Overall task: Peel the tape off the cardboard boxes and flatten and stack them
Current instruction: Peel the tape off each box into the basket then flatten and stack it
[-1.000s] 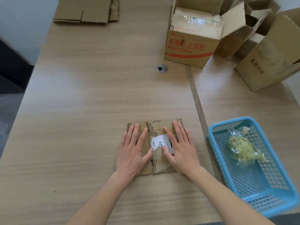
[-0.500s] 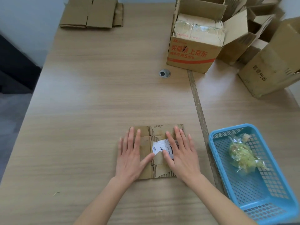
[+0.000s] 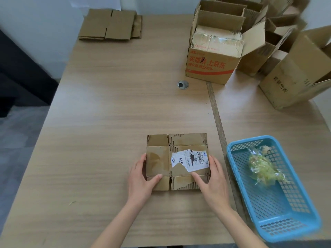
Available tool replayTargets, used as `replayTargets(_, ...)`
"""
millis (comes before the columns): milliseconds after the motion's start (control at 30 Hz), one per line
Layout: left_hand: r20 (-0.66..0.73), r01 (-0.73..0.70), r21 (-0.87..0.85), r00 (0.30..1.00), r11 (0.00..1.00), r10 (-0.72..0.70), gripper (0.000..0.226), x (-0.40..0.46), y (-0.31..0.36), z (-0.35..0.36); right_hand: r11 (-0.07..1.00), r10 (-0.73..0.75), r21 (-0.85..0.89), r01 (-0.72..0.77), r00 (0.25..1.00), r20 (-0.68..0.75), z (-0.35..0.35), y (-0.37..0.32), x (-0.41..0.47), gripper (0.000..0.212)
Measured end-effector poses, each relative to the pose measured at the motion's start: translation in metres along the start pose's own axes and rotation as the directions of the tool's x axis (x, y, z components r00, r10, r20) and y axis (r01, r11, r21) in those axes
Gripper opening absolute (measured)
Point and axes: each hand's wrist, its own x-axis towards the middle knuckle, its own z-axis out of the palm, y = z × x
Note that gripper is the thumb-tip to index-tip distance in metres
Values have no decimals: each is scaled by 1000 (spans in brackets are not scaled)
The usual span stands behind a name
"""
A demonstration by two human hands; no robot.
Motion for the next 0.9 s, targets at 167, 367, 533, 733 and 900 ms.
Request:
replayTargets(167,35,36,-253,999,967,-28,89,1,28,-16,998,-19,63,19,1000,-1,-23,-30,8,83)
replayTargets(367,-112,-89,-251,992,964,62,89,14,90,-83,986,-148,64,151,987,-54,-64,-110,29,85)
replayTargets(533,-265,-211,-248,954,946,143,79,14,158,-172,956,-276,66,285,954,-119,-99,-209,43,88)
replayTargets(733,-434,-350,-243,873,905,221,74,-1,214,-294,887,-438,96,453,888,-143,-129,-334,40,90)
replayTargets(900,-508,-417,-371,839,830,195,66,-24,236,-398,800,-573,148,581,814,-93,-142,-435,21,80)
